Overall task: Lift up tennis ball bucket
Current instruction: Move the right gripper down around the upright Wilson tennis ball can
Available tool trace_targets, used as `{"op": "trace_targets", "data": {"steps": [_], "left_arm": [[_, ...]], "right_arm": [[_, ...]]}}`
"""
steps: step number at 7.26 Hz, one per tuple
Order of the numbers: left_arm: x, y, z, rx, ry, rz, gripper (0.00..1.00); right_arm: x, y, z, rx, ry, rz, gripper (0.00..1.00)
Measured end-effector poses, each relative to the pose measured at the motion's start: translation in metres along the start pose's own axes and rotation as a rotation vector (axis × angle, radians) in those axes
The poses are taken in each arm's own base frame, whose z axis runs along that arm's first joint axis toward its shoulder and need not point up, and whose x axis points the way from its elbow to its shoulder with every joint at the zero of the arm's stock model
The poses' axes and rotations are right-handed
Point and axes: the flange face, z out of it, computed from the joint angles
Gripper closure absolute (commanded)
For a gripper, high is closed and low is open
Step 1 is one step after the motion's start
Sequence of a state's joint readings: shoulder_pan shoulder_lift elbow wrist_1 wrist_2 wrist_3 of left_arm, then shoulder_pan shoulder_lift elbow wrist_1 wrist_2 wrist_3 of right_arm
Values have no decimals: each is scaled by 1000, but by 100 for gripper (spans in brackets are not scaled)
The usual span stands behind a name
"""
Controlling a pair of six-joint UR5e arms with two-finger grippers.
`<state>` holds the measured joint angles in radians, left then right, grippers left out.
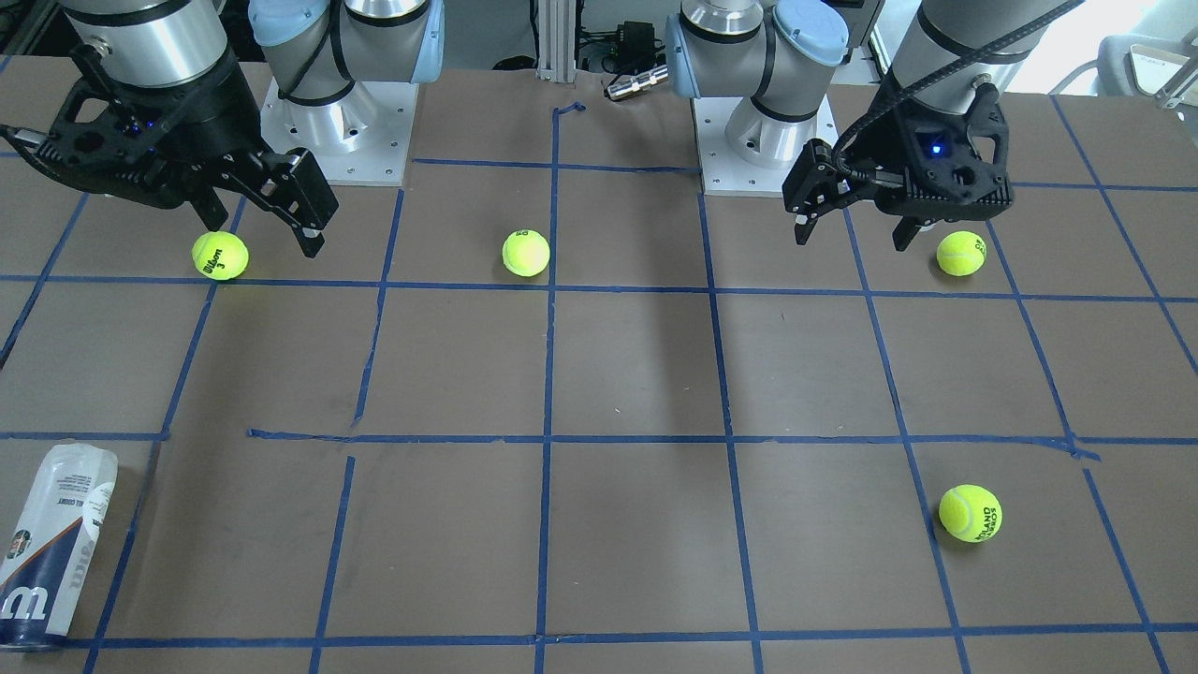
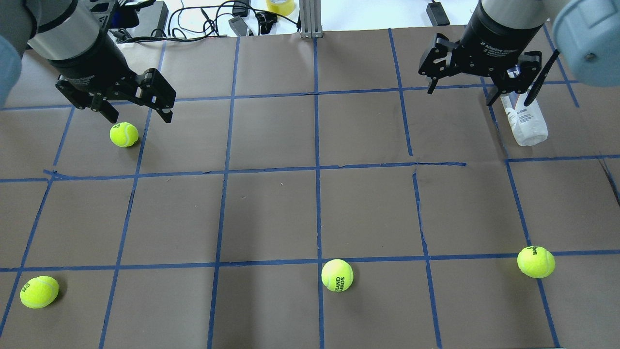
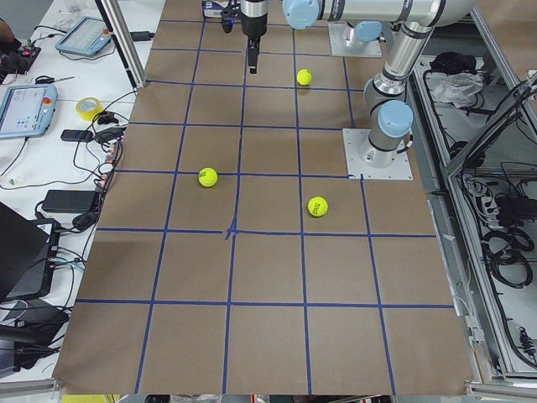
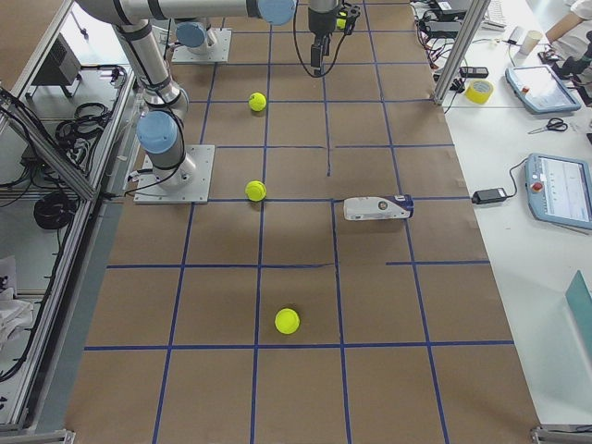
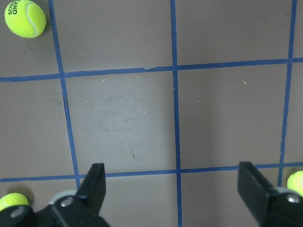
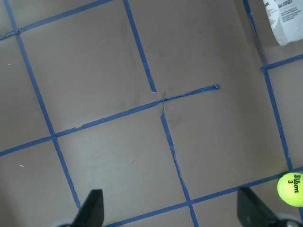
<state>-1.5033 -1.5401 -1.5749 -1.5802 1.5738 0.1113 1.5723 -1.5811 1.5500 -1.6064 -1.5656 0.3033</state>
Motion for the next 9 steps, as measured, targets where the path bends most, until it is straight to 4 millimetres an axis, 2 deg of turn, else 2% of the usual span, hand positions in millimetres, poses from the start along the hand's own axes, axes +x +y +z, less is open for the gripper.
{"op": "trace_targets", "data": {"steps": [4,6,8,9], "left_arm": [[0,-1,1,0,-1,1,0],[0,-1,1,0,-1,1,0],[0,-1,1,-1,-2,4,0],[0,-1,1,-1,-3,5,0]], "right_arm": [[2,0,4,-9,8,-9,0],[12,-14,14,-18,28,-118,0],[41,-41,22,-17,68,-220,0],[72,-65,30,-13,78,-258,0]]}}
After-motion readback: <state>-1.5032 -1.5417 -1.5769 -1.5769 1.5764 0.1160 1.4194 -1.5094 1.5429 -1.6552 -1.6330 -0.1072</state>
